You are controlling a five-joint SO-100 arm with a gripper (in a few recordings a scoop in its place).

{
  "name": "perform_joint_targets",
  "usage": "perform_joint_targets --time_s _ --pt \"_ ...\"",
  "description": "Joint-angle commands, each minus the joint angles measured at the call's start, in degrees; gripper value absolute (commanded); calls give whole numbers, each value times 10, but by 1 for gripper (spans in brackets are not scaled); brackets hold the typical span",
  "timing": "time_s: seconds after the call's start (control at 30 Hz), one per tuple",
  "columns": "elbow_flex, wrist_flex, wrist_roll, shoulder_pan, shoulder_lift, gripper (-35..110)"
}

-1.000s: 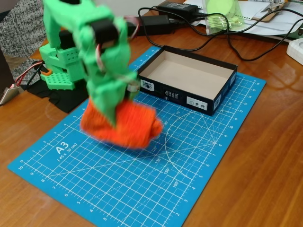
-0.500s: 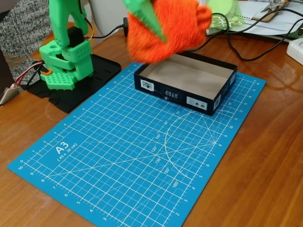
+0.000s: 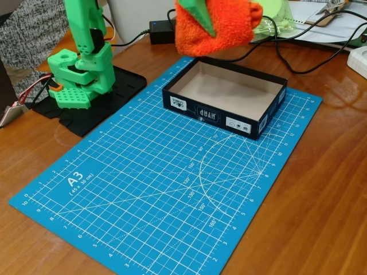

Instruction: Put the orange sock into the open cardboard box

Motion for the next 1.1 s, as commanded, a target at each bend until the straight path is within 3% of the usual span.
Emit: perform_joint_targets --time_s 0.0,0.27,0.57,0.87,0.9,1.03,1.07 --pt "61 -46 83 -20 -3 0" --pt "65 -119 192 -62 -46 0" --pt "89 -103 173 -64 -77 0" --pt "254 -219 178 -62 -89 0" --pt "268 -233 175 -62 -91 4" --pt "256 -197 138 -72 -98 54" --pt "246 -185 134 -73 -97 55"
